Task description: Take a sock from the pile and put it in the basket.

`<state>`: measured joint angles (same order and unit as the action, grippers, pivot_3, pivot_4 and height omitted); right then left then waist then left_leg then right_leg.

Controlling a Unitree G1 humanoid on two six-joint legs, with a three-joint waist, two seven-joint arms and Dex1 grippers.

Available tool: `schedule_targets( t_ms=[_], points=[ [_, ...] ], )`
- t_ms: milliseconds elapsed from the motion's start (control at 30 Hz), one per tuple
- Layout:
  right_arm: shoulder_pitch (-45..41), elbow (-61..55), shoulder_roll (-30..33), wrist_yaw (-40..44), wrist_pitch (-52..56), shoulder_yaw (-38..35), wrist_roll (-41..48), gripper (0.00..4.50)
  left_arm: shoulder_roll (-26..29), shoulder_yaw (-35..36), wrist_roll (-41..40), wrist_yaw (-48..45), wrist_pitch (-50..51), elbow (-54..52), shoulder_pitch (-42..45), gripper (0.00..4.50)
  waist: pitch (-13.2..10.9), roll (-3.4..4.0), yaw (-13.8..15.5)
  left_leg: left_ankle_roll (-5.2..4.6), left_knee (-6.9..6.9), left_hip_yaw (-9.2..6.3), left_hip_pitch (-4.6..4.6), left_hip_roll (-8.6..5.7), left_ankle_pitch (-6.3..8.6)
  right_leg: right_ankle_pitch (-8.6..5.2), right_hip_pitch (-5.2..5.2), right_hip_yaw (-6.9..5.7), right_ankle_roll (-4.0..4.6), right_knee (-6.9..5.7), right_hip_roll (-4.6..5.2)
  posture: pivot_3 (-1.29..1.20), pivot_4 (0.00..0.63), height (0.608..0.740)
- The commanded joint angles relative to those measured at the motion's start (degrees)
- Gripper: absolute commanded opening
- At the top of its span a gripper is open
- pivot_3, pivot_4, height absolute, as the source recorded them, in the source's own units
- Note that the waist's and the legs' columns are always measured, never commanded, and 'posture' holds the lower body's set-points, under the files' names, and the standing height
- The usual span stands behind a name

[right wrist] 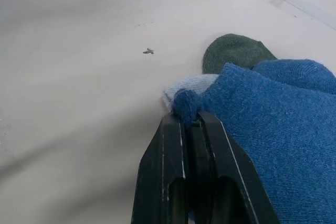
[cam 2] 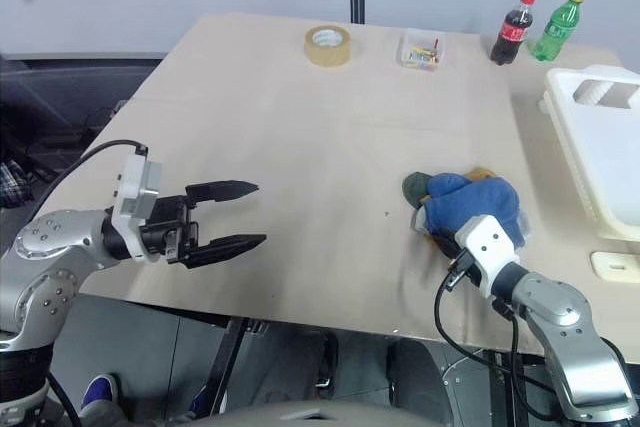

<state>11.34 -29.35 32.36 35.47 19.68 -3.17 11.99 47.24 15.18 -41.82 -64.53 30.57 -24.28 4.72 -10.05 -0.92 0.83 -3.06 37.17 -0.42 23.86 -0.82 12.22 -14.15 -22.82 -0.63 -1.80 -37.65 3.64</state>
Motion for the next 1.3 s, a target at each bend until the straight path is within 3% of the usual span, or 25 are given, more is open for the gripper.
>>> schedule_targets(
  t_ms=[33,267,400,567,733,867,967,1033,1067,1100,1300],
  points=[
    [-0.54,-0.96,0.22,0.42,-1.66,-1.43,0.99,0.03,0.62,0.75,-0.51,0.43,-0.79,-2.54,-0.27,4.50,0.00,0.00,0.00,0.00,-0.01,0.00,0.00,0.00,0.00,0.00,0.00,0.00,0.00,0.01,0.00,0.00,0.150,0.740],
    [-3.65,0.08,-1.58,2.53,-1.27,1.44,4.13,0.03,0.81,1.83,-0.56,1.24,-0.63,-2.90,-1.94,4.50,-0.01,0.02,-0.09,0.00,-0.05,0.00,0.01,0.00,0.00,0.00,0.00,0.00,0.00,0.04,0.02,0.00,0.150,0.740],
    [-11.38,1.67,-5.56,1.55,4.96,6.63,6.20,0.03,0.89,2.68,-0.94,2.04,-0.07,-3.40,-3.97,4.50,-0.02,0.03,-0.57,0.00,-0.08,0.00,0.00,0.03,0.00,0.00,-0.03,0.02,0.01,0.01,0.01,0.00,0.150,0.740],
    [-25.84,6.99,-12.93,0.52,16.47,18.54,5.38,0.03,0.96,5.32,0.24,2.17,-1.09,-3.22,-9.49,4.50,-0.03,0.03,-1.28,0.00,-0.12,0.00,0.06,0.02,0.00,0.01,-0.18,0.02,0.02,0.02,0.03,0.00,0.150,0.740],
    [-37.08,15.64,-19.78,0.23,25.64,22.07,7.16,0.03,0.72,8.49,1.19,2.47,-2.22,-4.09,-15.79,4.50,-0.03,0.01,-1.43,0.04,-0.31,0.02,0.24,-0.04,0.01,0.03,-0.44,0.03,0.04,0.03,0.10,0.00,0.150,0.740],
    [-42.29,20.70,-21.78,4.58,27.18,26.00,7.64,0.03,0.45,10.45,1.29,2.87,-2.45,-5.43,-19.65,4.50,-0.01,-0.01,-1.53,0.05,-0.37,0.03,0.39,-0.08,0.01,0.03,-0.65,0.04,0.05,-0.01,0.13,0.00,0.150,0.740],
    [-42.77,21.93,-21.72,6.71,26.31,27.83,7.29,1.00,0.05,11.26,1.15,3.86,-2.35,-6.34,-21.41,4.50,-0.01,-0.01,-1.47,0.07,-0.40,-0.01,0.63,-0.11,0.02,0.05,-0.87,-0.01,0.04,-0.02,0.15,0.00,0.150,0.740],
    [-42.48,19.66,-20.58,6.47,25.02,27.15,6.57,2.03,-1.03,10.55,2.25,6.38,-2.57,-7.02,-21.76,4.50,-0.01,0.00,-1.61,0.07,-0.40,-0.01,0.71,-0.21,0.02,0.05,-0.94,-0.01,0.03,-0.02,0.24,0.00,0.150,0.740],
    [-42.43,18.58,-20.00,6.35,24.72,26.44,6.53,2.08,-1.60,10.16,2.17,7.47,-2.45,-7.32,-21.61,4.50,-0.01,0.00,-1.62,0.07,-0.40,-0.01,0.74,-0.27,0.02,0.06,-0.98,-0.01,0.03,-0.04,0.29,0.00,0.150,0.740],
    [-42.36,16.90,-18.49,6.98,24.07,26.06,6.41,2.74,-2.42,9.47,1.92,9.11,-1.91,-7.64,-21.03,4.50,-0.01,0.00,-1.57,0.11,-0.40,-0.02,0.74,-0.30,0.04,0.06,-0.98,-0.01,0.02,-0.04,0.31,0.00,0.150,0.740],
    [-38.32,5.39,-10.85,8.02,18.82,17.61,8.44,2.74,-7.45,-1.20,8.41,19.93,-0.15,-6.44,-13.82,4.50,0.01,-0.01,-0.89,0.25,-0.37,-0.11,0.77,-0.39,0.12,0.17,-0.94,-0.08,-0.19,-0.05,0.35,0.00,0.150,0.740]
  ],
)
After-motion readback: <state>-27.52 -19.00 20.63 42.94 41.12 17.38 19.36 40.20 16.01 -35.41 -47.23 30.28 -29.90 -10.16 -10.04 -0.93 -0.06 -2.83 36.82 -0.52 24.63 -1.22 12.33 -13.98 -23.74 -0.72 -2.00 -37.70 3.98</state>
